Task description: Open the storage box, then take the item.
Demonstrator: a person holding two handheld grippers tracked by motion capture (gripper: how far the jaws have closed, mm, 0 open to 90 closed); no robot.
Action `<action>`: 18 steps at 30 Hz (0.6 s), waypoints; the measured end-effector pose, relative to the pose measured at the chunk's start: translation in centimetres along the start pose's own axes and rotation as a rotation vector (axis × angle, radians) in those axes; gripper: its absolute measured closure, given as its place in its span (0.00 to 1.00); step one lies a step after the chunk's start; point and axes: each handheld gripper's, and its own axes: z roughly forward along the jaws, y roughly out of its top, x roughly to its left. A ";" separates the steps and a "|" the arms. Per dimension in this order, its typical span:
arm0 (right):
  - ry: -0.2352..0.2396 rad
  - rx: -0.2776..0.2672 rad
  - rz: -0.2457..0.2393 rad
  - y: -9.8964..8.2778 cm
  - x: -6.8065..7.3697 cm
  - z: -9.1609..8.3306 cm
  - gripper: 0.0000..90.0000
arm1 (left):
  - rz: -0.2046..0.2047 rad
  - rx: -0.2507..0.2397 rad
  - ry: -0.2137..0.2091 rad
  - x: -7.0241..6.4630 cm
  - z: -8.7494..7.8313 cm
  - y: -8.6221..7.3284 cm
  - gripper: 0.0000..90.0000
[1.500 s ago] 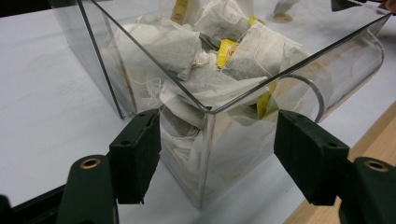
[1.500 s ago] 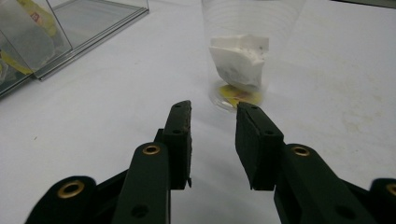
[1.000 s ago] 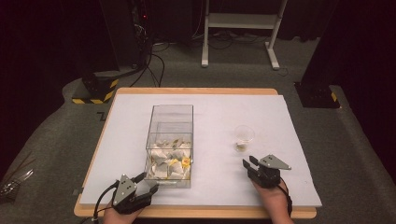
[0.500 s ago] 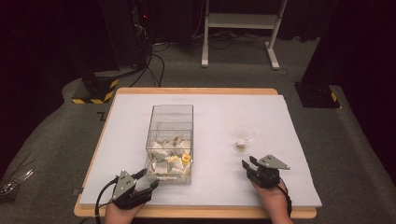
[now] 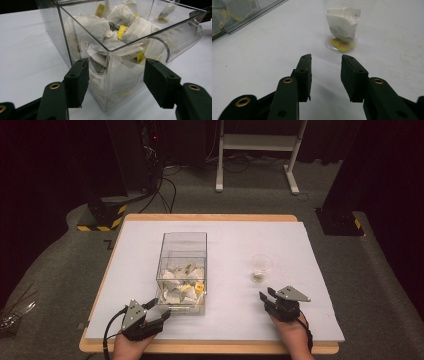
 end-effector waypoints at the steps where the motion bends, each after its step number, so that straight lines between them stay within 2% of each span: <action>1: 0.000 0.000 0.001 0.0 0.0 0.0 0.68 | -0.001 0.000 0.000 0.0 0.0 0.0 0.41; 18: 0.003 0.007 0.003 -0.1 0.1 0.1 0.68 | -0.022 0.013 0.037 0.0 1.2 0.3 0.26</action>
